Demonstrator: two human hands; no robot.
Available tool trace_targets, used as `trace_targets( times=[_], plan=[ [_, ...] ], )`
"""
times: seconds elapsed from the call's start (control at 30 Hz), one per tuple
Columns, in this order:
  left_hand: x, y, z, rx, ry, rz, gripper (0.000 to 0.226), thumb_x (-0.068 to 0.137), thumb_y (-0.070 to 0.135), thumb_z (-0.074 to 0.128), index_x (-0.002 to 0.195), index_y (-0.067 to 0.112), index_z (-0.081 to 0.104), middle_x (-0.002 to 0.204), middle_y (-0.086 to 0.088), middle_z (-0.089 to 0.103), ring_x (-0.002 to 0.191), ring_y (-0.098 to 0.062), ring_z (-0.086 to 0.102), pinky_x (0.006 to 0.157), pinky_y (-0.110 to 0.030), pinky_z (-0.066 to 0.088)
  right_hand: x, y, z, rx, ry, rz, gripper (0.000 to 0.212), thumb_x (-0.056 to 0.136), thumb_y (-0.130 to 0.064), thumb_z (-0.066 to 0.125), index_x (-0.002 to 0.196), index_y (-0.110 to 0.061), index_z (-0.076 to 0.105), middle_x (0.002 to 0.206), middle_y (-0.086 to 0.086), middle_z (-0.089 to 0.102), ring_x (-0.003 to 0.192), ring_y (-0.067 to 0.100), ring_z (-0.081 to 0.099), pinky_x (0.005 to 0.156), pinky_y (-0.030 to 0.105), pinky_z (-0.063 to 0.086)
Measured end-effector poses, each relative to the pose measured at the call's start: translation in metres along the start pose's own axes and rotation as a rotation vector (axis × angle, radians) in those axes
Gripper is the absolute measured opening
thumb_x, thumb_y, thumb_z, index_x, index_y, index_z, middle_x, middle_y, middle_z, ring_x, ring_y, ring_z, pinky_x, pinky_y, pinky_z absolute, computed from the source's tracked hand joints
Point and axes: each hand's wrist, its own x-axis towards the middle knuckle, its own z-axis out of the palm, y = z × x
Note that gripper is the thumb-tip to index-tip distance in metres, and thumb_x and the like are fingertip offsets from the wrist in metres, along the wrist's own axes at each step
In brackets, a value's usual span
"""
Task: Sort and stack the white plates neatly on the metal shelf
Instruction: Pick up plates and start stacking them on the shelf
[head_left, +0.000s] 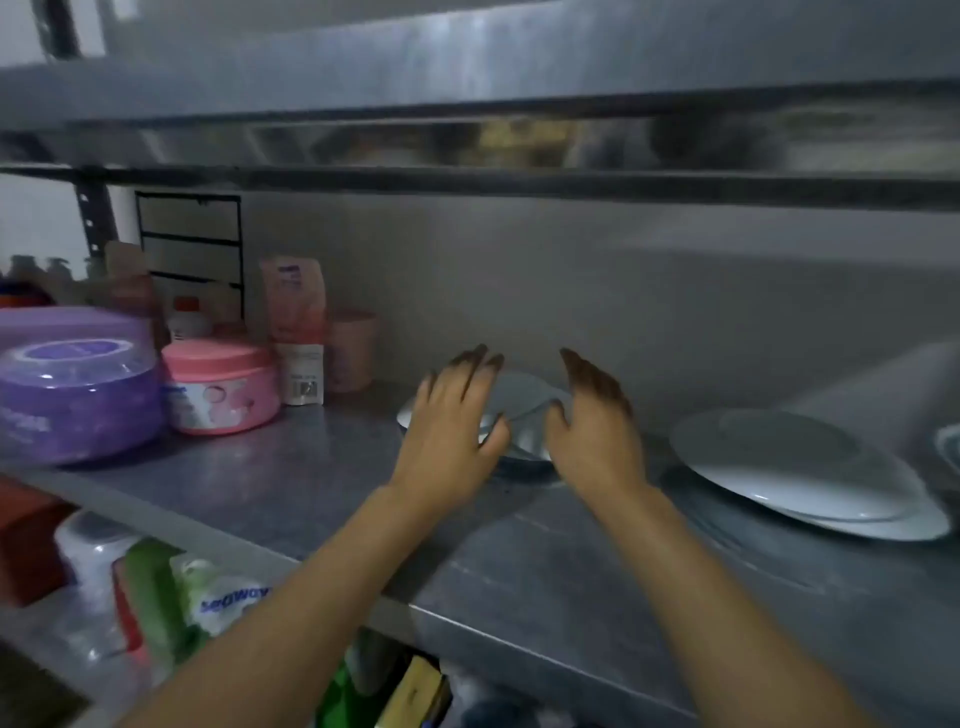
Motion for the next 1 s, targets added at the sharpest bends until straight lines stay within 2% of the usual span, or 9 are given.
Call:
trace_targets(
  times=[0.2, 0.33, 0.47, 0.53, 0.6, 0.73, 0.87, 0.93, 1.0],
  plan=[
    [0.004, -0.035, 0.028, 0.029, -0.041, -0.064, 0.061, 0.079, 0.043, 0.038, 0.131, 0.015, 0.050, 0.141, -0.009, 0.046, 0.128, -0.027, 0.043, 0.105, -0.044, 0.035, -0.008, 0.010, 0.018, -0.031, 0.039, 0.083, 0.058, 0.085, -0.011, 0.053, 0.141, -0.013, 0.039, 0.136, 0.012, 0.052, 0.125, 0.031, 0.044, 0.101, 0.043, 0.041],
    [0.003, -0.042, 0.032, 0.047, -0.147, -0.152, 0.067, 0.084, 0.048, 0.028, 0.143, 0.017, 0.036, 0.151, -0.008, 0.033, 0.138, -0.026, 0.030, 0.111, -0.051, 0.026, -0.009, 0.008, 0.015, -0.038, 0.051, 0.099, 0.058, 0.083, -0.011, 0.052, 0.140, -0.012, 0.041, 0.134, 0.013, 0.053, 0.124, 0.031, 0.043, 0.099, 0.045, 0.042],
    [0.007, -0.048, 0.041, 0.115, -0.297, -0.215, 0.063, 0.097, 0.052, 0.033, 0.151, 0.023, 0.016, 0.159, -0.004, 0.016, 0.145, -0.024, 0.013, 0.115, -0.053, 0.013, -0.012, 0.006, 0.014, -0.043, 0.025, 0.111, 0.057, 0.083, -0.011, 0.052, 0.139, -0.013, 0.041, 0.132, 0.012, 0.054, 0.124, 0.030, 0.043, 0.099, 0.044, 0.041],
    [0.011, -0.050, 0.043, 0.132, -0.369, -0.254, 0.067, 0.096, 0.055, 0.034, 0.151, 0.023, 0.013, 0.159, -0.004, 0.016, 0.145, -0.024, 0.012, 0.114, -0.055, 0.015, -0.015, 0.006, 0.012, -0.034, 0.009, 0.106, 0.056, 0.084, -0.011, 0.051, 0.139, -0.013, 0.041, 0.132, 0.011, 0.054, 0.124, 0.029, 0.043, 0.099, 0.044, 0.041],
    [0.014, -0.050, 0.044, 0.141, -0.419, -0.283, 0.069, 0.095, 0.054, 0.038, 0.150, 0.020, 0.017, 0.156, -0.006, 0.023, 0.142, -0.026, 0.021, 0.109, -0.054, 0.026, -0.017, 0.007, 0.010, -0.016, -0.022, 0.103, 0.055, 0.085, -0.012, 0.051, 0.139, -0.014, 0.041, 0.131, 0.009, 0.054, 0.124, 0.028, 0.043, 0.099, 0.043, 0.041],
    [0.013, -0.047, 0.047, 0.264, -0.403, -0.226, 0.063, 0.095, 0.048, 0.043, 0.145, 0.014, 0.025, 0.144, -0.009, 0.038, 0.129, -0.031, 0.038, 0.094, -0.052, 0.043, -0.017, 0.007, 0.011, 0.003, -0.050, 0.109, 0.052, 0.085, -0.012, 0.050, 0.137, -0.014, 0.042, 0.129, 0.006, 0.054, 0.120, 0.025, 0.046, 0.095, 0.043, 0.044],
    [0.013, -0.033, 0.044, 0.493, -0.438, -0.164, 0.058, 0.092, 0.011, 0.042, 0.146, 0.005, 0.018, 0.137, -0.021, 0.040, 0.117, -0.038, 0.047, 0.078, -0.046, 0.048, -0.017, 0.003, 0.014, 0.028, -0.060, 0.096, 0.049, 0.085, -0.014, 0.050, 0.134, -0.013, 0.045, 0.127, 0.005, 0.056, 0.120, 0.023, 0.046, 0.096, 0.043, 0.043],
    [0.013, -0.028, 0.043, 0.624, -0.441, -0.166, 0.059, 0.084, 0.006, 0.041, 0.143, 0.006, 0.030, 0.123, -0.023, 0.053, 0.098, -0.038, 0.058, 0.067, -0.042, 0.050, -0.018, 0.002, 0.013, 0.037, -0.060, 0.090, 0.049, 0.085, -0.014, 0.050, 0.134, -0.013, 0.046, 0.127, 0.006, 0.057, 0.119, 0.024, 0.047, 0.096, 0.043, 0.043],
    [0.013, -0.028, 0.041, 0.710, -0.401, -0.230, 0.060, 0.071, 0.008, 0.046, 0.130, 0.009, 0.053, 0.093, -0.017, 0.067, 0.069, -0.031, 0.064, 0.052, -0.036, 0.051, -0.019, 0.002, 0.012, 0.047, -0.054, 0.099, 0.048, 0.085, -0.013, 0.051, 0.133, -0.013, 0.048, 0.126, 0.006, 0.057, 0.118, 0.024, 0.049, 0.096, 0.042, 0.043]
  ],
)
